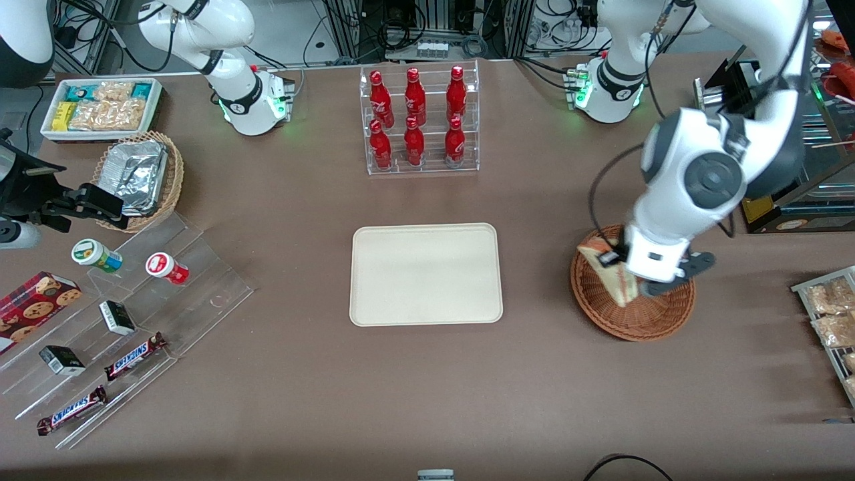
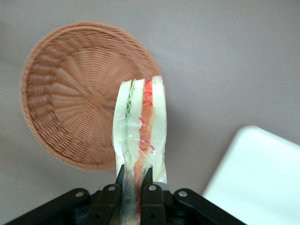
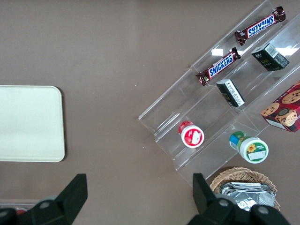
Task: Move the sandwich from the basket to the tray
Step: 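Carry the sandwich with the left gripper over the cream tray and lower it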
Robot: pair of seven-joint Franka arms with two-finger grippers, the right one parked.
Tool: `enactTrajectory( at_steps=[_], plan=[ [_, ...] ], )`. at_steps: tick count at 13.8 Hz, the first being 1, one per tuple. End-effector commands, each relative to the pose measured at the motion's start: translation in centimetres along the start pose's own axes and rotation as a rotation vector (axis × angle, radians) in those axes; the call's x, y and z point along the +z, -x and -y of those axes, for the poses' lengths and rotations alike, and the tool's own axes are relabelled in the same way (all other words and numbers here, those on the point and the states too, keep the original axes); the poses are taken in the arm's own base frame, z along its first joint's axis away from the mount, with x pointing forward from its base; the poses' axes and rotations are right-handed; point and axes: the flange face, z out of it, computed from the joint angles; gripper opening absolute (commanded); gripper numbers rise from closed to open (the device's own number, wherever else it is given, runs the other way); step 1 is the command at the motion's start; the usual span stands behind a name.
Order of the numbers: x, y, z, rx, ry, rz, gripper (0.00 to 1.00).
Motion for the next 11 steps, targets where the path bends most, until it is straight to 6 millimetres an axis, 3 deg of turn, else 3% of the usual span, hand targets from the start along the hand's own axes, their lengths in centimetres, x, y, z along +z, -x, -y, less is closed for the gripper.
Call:
enactTrajectory(
  at_steps=[1,3,6,11],
  plan=[
    [0.4,3.5,-7.7,0.139,-0.004,-0.01,0.0],
    [2.3,7.3,-13.6,0.236,-0.012,-0.006,0.0],
    [6.2,10.9,-20.8,0.328,-0.022,-0.008,0.0],
    [10.2,15.1,-26.7,0.397,0.006,-0.084,0.0]
  ],
)
